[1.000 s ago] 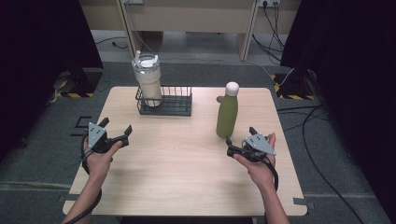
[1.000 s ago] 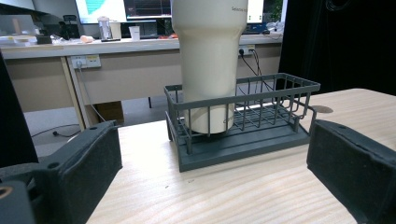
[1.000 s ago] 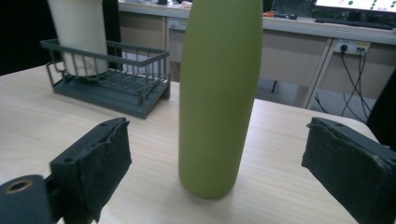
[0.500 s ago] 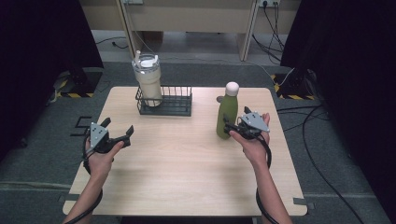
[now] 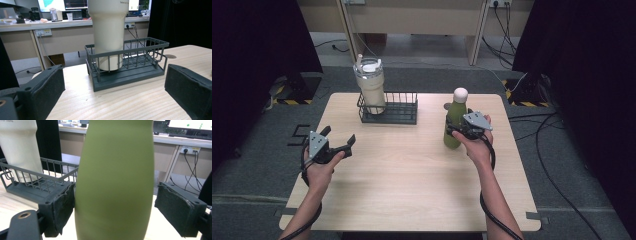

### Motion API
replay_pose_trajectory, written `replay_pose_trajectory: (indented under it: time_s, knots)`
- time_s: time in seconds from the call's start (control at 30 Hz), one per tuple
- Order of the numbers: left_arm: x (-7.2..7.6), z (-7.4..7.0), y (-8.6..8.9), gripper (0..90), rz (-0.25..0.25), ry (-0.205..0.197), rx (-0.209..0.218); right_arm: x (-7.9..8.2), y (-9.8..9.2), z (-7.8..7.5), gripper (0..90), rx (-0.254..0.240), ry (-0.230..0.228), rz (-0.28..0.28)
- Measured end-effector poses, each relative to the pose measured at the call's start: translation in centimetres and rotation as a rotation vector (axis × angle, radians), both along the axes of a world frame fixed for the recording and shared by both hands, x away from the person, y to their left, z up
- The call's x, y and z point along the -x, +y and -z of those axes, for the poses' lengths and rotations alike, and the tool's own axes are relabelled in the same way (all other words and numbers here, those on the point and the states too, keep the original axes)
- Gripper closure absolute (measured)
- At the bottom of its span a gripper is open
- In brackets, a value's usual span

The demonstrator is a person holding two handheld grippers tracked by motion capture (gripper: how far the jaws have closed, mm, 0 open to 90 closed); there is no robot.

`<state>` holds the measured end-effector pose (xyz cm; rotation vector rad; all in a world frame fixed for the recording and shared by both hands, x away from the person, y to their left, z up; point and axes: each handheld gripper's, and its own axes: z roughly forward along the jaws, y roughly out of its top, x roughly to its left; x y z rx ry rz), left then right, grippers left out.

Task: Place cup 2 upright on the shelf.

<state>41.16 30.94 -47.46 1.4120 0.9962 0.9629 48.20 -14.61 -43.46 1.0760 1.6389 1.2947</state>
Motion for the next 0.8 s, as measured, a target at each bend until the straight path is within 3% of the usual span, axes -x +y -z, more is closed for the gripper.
replay_pose_trajectory:
  time_s: [0.3, 0.8]
  knots:
    - [0.05, -0.07, -0.05, 2.3, 0.002, -0.003, -0.001, -0.52, 0.52, 0.24, 21.6, 0.014, -0.014, 0.001]
    - [0.01, 0.03, 0.16, 3.7, 0.003, 0.001, 0.007, -0.87, 0.38, 0.44, 22.9, -0.017, -0.012, -0.01]
